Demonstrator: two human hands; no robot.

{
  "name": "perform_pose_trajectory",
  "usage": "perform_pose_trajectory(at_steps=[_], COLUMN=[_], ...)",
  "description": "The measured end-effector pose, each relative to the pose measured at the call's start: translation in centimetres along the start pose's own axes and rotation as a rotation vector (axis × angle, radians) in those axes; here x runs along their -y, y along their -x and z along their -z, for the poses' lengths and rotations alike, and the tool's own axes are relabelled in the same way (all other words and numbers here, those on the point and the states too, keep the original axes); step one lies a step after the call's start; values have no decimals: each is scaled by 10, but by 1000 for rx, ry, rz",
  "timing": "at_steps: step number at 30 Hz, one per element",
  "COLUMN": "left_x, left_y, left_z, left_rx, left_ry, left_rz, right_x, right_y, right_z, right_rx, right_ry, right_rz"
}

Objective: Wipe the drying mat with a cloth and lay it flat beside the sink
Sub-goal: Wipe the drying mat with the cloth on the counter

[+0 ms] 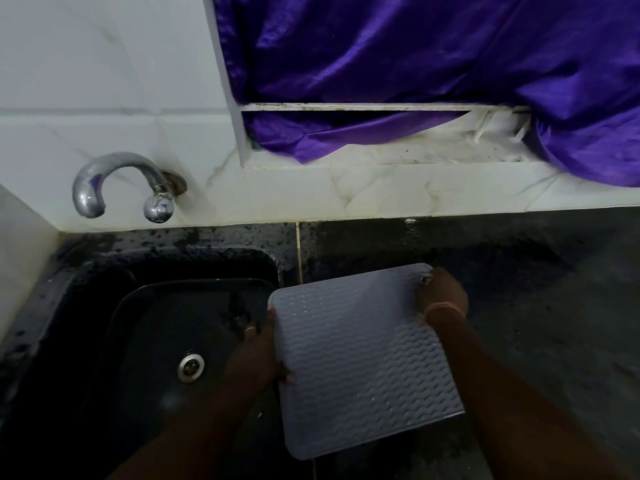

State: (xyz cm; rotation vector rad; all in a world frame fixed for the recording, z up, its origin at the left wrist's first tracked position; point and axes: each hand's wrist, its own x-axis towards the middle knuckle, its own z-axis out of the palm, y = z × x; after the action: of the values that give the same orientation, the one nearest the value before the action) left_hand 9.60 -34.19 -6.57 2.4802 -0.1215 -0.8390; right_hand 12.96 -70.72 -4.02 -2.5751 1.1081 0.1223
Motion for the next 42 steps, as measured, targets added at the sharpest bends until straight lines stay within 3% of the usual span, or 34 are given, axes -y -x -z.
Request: perform_pose_trajectory(at_steps=[3,6,9,13,15,17,19,20,21,23,25,27,30,32,35,39,42], left_x=[3,2,4,17,8,-4,-8,-10,-10,-12,-13,-10,-7,-5,-4,1,2], left_y=[0,-1,-1,-8,3,13,15,16,16,16,17,15,11,8,3,-4,-8], left_z=[-3,-3,-7,-12,-6,0,-2,-3,-4,-6,-6,-8,-12,-13,-13,-15,-19], left_rx=[-19,-5,-74,-22,26,20,2,-5,-19,-26,-19,-7,-4,8,10,-4,-36], left_ry=[77,108,129,149,131,102,57,37,15,-29,-87,-109,-154,-162,-148,-133,-97], left_rz=[-2,71,91,112,109,110,92,82,62,25,21,32,37,54,51,76,45], right_x=[29,84,120,105,75,45,21,16,15,19,22,14,-1,-6,-30,-39,-9], right_y=[49,129,184,168,142,114,91,90,91,103,129,146,114,85,43,27,64], right_z=[-27,-62,-74,-38,-24,-15,-13,-9,-9,-18,-48,-70,-64,-40,-2,-4,-41], right_rx=[6,41,326,626,686,589,266,139,106,232,324,213,70,26,-167,-36,-76], right_ry=[12,-69,-226,-896,-1039,-683,-109,-27,-82,-202,-17,112,-3,-86,-109,14,-46], right_rz=[49,372,630,341,188,149,158,183,209,230,309,397,501,425,230,114,78])
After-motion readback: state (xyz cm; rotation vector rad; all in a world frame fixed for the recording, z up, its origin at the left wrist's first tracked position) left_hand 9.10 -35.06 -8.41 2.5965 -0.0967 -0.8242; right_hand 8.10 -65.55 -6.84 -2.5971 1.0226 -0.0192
